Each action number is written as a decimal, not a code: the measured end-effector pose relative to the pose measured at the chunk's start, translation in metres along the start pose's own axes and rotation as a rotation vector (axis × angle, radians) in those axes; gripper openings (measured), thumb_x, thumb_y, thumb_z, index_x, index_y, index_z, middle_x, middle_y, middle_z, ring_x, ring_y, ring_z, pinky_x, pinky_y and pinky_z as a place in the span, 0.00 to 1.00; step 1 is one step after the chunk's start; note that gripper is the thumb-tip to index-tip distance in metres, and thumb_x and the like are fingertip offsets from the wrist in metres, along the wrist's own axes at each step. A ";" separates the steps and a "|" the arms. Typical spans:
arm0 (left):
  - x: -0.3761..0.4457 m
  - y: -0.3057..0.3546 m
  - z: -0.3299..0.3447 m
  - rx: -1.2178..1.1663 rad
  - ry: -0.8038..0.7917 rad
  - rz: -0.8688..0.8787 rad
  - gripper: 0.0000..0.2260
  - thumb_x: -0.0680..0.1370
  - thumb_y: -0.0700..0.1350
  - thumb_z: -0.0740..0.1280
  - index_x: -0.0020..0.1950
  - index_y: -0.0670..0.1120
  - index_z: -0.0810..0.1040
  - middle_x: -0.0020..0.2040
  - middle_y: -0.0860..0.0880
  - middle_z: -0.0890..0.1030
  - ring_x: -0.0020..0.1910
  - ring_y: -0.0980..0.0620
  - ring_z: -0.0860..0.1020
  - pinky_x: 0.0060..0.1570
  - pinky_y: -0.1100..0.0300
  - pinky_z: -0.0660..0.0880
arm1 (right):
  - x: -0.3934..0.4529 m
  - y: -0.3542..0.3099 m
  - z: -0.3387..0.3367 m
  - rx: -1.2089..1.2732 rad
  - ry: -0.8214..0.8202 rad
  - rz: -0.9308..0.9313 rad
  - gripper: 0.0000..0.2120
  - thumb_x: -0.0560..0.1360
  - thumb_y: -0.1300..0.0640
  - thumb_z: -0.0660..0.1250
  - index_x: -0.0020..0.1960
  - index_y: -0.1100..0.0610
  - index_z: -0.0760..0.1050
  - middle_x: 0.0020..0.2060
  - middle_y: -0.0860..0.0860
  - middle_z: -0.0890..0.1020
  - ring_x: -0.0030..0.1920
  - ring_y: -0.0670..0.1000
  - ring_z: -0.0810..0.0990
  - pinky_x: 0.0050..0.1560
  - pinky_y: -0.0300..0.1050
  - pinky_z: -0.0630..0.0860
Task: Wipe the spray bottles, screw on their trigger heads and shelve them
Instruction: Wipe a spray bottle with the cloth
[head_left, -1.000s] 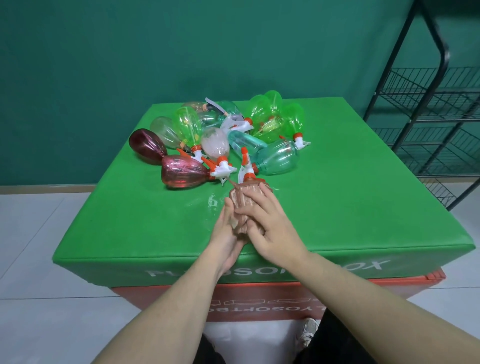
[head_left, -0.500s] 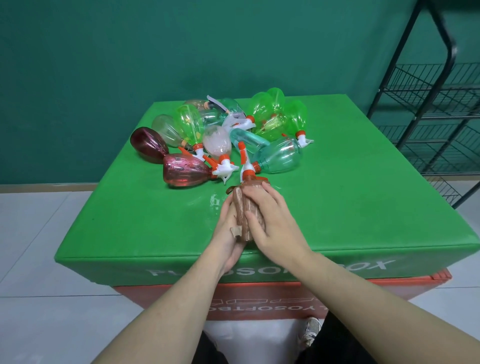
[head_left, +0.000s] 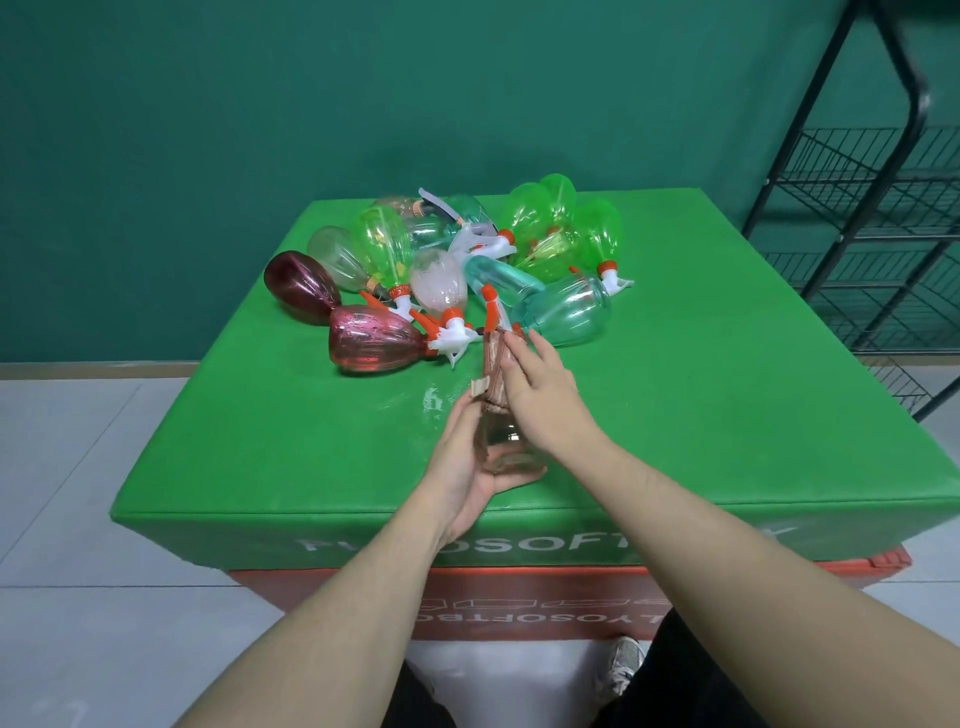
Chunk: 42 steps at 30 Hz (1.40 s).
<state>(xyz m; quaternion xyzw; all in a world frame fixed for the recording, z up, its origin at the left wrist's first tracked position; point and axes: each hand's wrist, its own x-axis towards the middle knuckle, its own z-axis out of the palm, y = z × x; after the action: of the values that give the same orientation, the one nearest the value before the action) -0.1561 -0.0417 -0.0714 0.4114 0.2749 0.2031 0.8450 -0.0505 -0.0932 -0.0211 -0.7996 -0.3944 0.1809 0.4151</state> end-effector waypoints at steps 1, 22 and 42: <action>0.000 0.000 0.000 -0.002 0.004 0.000 0.24 0.81 0.55 0.64 0.75 0.47 0.70 0.63 0.40 0.83 0.52 0.41 0.86 0.49 0.41 0.82 | -0.004 0.001 0.001 -0.041 0.023 -0.018 0.21 0.85 0.50 0.53 0.78 0.46 0.64 0.81 0.48 0.57 0.78 0.53 0.55 0.78 0.49 0.49; 0.000 -0.005 -0.004 -0.047 -0.007 0.072 0.39 0.75 0.64 0.73 0.79 0.44 0.68 0.69 0.37 0.79 0.69 0.40 0.78 0.68 0.46 0.75 | -0.089 0.047 0.014 -0.186 0.070 -0.467 0.22 0.84 0.53 0.55 0.78 0.51 0.63 0.81 0.47 0.56 0.81 0.48 0.48 0.80 0.56 0.52; -0.005 -0.002 -0.001 0.059 -0.032 0.038 0.34 0.73 0.60 0.68 0.75 0.45 0.71 0.64 0.37 0.81 0.50 0.42 0.85 0.45 0.45 0.83 | -0.014 -0.007 -0.001 -0.071 0.039 -0.095 0.21 0.85 0.52 0.53 0.78 0.51 0.66 0.78 0.50 0.58 0.75 0.56 0.60 0.77 0.49 0.55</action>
<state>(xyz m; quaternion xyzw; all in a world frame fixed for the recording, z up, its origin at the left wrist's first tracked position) -0.1608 -0.0448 -0.0720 0.4443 0.2595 0.2043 0.8328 -0.0617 -0.1019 -0.0150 -0.7975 -0.4300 0.1315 0.4024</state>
